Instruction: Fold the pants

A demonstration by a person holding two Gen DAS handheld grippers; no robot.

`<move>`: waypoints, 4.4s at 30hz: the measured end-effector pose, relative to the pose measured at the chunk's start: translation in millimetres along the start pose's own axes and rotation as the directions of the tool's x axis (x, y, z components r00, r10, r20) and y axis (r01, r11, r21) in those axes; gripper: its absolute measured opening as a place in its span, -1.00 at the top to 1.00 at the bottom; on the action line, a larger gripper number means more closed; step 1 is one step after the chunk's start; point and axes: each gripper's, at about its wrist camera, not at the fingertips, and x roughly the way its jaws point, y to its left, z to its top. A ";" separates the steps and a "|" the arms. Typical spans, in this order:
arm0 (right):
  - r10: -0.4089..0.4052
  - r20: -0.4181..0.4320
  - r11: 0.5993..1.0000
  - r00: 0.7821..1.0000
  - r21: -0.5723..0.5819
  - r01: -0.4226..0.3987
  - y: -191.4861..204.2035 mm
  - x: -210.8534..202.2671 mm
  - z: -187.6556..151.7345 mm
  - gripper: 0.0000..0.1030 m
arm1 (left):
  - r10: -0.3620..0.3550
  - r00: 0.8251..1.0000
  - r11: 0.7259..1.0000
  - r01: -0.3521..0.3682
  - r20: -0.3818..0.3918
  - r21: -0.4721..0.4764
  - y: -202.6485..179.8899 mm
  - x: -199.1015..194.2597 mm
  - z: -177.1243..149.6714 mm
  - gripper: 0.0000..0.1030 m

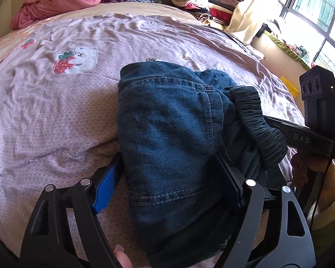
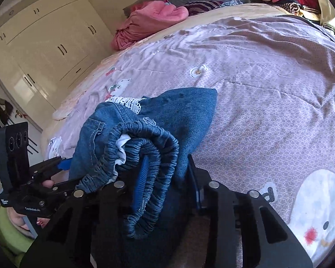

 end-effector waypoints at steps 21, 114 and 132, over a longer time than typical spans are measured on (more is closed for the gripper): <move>-0.109 0.066 0.987 0.992 -0.111 0.116 46.1 -20.1 -0.6 0.73 | 0.019 0.999 1.000 -0.020 0.042 0.018 -7.9 -21.7 3.5 0.45; -0.208 0.027 0.977 0.978 0.046 0.207 23.4 9.3 34.9 -0.42 | 0.132 0.983 0.987 -0.119 0.126 -0.108 70.5 -33.4 37.7 -0.05; -0.242 0.103 0.970 0.965 0.001 0.243 73.2 -51.5 -6.3 -0.90 | 0.119 0.985 0.991 -0.110 0.123 -0.080 41.6 -80.9 -14.2 -0.78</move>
